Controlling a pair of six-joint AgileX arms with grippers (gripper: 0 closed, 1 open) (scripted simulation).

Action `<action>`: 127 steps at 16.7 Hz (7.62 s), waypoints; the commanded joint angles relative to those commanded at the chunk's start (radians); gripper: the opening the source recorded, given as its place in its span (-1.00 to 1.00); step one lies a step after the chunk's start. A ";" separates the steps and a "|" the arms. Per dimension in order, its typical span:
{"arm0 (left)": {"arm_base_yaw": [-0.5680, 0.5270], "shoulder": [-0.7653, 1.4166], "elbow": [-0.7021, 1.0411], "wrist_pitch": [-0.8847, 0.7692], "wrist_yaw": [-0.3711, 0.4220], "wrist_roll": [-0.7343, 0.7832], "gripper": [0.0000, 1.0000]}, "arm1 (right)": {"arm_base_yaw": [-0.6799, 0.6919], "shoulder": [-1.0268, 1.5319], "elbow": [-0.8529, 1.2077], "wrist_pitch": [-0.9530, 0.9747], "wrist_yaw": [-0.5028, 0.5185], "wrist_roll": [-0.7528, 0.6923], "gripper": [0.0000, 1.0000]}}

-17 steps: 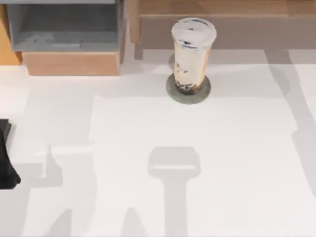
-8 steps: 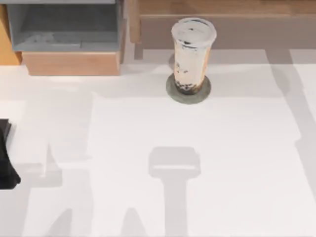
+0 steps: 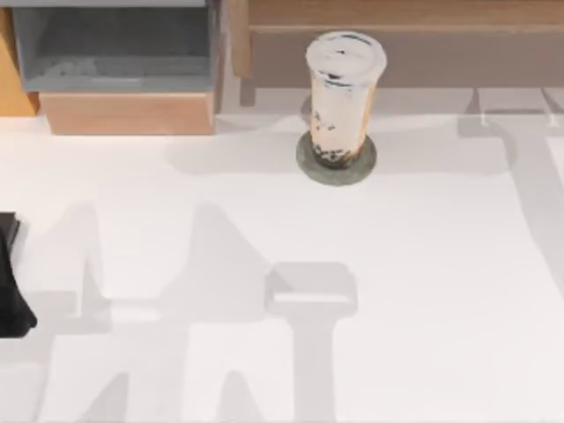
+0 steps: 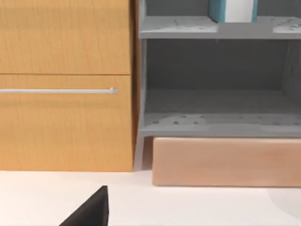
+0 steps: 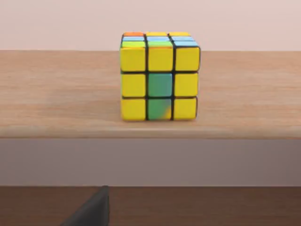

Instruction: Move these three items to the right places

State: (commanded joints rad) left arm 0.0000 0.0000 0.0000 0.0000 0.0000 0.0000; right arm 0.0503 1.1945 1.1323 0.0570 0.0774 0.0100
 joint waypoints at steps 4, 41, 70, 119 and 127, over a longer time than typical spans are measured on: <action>0.000 0.000 0.000 0.000 0.000 0.000 1.00 | -0.015 -0.334 -0.323 -0.019 -0.022 -0.003 1.00; -0.138 1.409 0.932 0.491 -0.109 0.001 1.00 | -0.050 -1.194 -1.132 -0.057 -0.077 -0.010 1.00; -0.174 2.000 1.388 0.610 -0.134 -0.001 0.70 | -0.050 -1.194 -1.132 -0.057 -0.077 -0.010 1.00; 0.290 1.409 0.723 0.764 0.544 1.342 -1.00 | -0.050 -1.194 -1.132 -0.057 -0.077 -0.010 1.00; 0.622 1.544 0.373 0.660 0.623 1.896 -1.00 | -0.050 -1.194 -1.132 -0.057 -0.077 -0.010 1.00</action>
State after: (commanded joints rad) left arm 0.6222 1.5439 0.3733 0.6597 0.6234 1.8960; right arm 0.0000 0.0000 0.0000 0.0000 0.0000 0.0000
